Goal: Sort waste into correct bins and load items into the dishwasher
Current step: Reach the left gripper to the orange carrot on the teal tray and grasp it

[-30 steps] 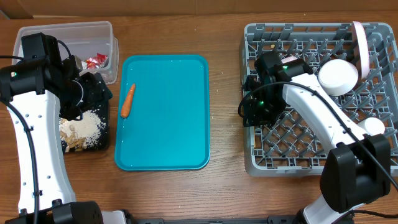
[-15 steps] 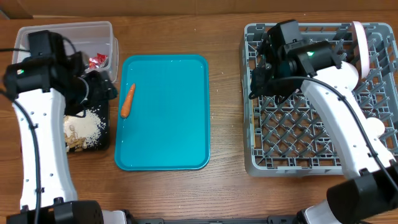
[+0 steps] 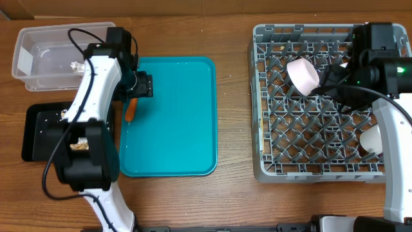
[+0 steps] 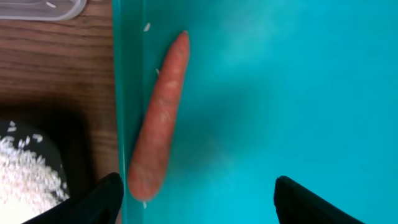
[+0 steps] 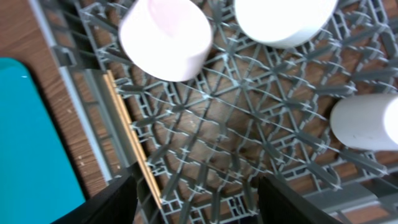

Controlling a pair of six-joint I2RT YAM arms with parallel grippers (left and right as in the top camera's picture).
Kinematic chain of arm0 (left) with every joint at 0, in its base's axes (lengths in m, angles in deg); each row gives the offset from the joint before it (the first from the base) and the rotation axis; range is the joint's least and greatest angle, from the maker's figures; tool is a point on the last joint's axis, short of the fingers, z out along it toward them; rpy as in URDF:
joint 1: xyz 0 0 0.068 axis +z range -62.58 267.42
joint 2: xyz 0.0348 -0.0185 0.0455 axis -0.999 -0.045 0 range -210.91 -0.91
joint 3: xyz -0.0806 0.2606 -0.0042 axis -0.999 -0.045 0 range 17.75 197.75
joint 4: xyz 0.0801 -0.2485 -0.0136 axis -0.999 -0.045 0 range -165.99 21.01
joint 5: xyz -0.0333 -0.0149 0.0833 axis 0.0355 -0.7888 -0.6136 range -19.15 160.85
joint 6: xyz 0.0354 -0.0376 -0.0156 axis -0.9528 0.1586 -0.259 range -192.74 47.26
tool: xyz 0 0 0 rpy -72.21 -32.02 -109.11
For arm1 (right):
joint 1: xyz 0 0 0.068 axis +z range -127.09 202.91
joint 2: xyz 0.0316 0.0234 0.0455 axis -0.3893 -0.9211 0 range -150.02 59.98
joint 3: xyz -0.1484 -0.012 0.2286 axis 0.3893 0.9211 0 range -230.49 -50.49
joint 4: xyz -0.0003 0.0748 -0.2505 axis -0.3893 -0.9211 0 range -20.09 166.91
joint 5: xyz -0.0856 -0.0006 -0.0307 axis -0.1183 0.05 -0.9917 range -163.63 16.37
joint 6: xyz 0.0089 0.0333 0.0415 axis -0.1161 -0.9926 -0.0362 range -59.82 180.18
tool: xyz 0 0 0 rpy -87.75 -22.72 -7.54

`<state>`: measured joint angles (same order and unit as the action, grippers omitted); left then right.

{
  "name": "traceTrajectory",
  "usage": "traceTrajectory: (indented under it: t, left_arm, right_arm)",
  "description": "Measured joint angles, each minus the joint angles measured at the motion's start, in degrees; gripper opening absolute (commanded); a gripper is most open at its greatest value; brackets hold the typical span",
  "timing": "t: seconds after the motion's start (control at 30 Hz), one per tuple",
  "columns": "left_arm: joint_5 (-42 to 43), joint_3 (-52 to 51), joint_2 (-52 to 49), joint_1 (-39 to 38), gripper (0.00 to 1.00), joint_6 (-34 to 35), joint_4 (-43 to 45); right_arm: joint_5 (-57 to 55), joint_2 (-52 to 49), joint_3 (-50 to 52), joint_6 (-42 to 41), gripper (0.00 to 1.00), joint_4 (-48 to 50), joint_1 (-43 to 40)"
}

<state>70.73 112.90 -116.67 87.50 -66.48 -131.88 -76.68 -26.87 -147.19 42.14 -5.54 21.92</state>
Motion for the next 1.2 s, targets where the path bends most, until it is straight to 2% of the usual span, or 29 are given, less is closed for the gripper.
traceTrajectory:
  t: [0.2,0.27,0.33,0.4,0.6,0.67,1.0,1.2]
  left_arm:
    - [-2.97,0.0,-6.23,0.0,0.79,-0.31,2.54]
    - [-3.19,0.0,-8.11,0.0,0.75,-0.31,2.51]
    - [-3.54,0.0,-9.64,0.0,0.7,-0.42,2.14]
    - [-3.32,0.0,-10.36,0.0,0.59,-0.52,1.81]
    - [-2.05,0.0,-10.38,0.0,0.43,-0.7,1.36]
    - [-1.86,0.0,-10.47,0.0,0.32,-0.7,0.72]
    - [-1.81,0.0,-10.58,0.0,0.05,-0.63,-1.36]
    - [-1.86,1.57,-10.8,0.0,0.04,0.81,-7.45]
  right_arm:
    - [0.02,-0.07,0.0,0.09,0.65,-0.63,-0.66]
    - [0.04,-0.07,0.0,0.09,0.65,-0.68,-0.74]
    - [0.04,-0.07,0.0,0.09,0.65,-0.66,-0.79]
    - [0.0,-0.07,0.0,0.11,0.65,-0.63,-0.79]
    - [0.02,-0.07,0.0,0.09,0.65,-0.66,-0.79]
    - [0.02,-0.07,0.0,0.09,0.65,-0.66,-0.79]
    - [0.02,-0.07,0.0,0.09,0.65,-0.66,-0.79]
    - [0.04,-0.07,0.0,0.11,0.65,-0.68,-0.79]
